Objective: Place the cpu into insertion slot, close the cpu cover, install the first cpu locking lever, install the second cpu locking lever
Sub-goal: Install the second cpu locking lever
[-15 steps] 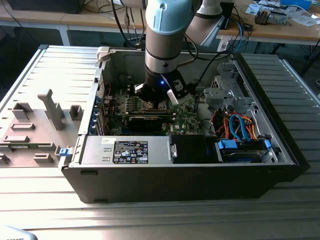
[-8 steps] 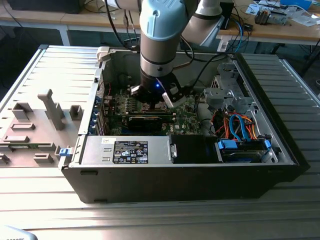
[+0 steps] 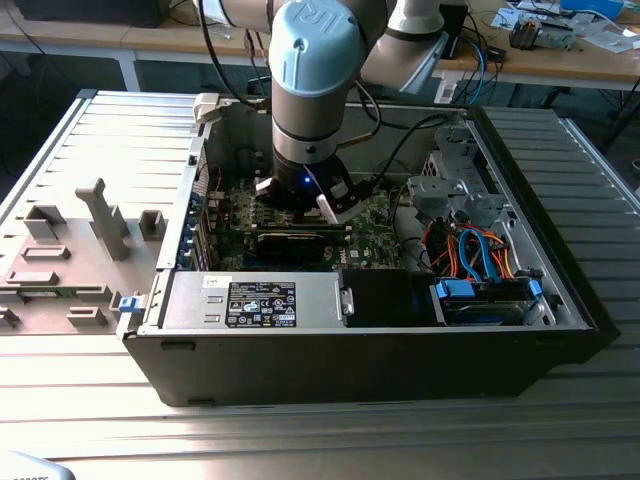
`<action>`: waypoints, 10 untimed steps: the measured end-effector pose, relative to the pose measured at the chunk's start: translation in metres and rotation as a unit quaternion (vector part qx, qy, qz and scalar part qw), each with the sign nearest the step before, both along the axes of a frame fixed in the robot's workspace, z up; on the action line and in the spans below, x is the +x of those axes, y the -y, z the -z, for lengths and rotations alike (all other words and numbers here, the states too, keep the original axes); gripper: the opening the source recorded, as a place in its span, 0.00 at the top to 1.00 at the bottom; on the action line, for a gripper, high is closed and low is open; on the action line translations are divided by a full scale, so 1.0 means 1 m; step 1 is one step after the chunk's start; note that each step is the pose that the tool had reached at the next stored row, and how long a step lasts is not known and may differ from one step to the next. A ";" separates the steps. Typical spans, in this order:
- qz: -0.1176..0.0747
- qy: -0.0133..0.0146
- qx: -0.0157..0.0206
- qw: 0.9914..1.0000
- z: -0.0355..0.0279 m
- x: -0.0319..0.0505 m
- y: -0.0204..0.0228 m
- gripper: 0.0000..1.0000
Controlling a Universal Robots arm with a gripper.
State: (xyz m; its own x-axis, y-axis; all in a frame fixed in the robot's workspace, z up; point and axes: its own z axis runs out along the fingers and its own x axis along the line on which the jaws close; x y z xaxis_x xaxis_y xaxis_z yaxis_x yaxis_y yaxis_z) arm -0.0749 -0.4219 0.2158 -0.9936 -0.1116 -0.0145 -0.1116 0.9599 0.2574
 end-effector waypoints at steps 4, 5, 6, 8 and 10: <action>0.000 0.000 0.007 1.000 0.0034 -0.0083 0.0062 0.89; 0.000 0.000 0.007 1.000 0.0039 -0.0095 0.0074 0.89; 0.000 0.000 0.007 1.000 0.0045 -0.0104 0.0082 0.89; 0.000 0.000 0.007 1.000 0.0054 -0.0123 0.0088 0.89; 0.000 0.000 0.007 1.000 0.0062 -0.0139 0.0088 0.89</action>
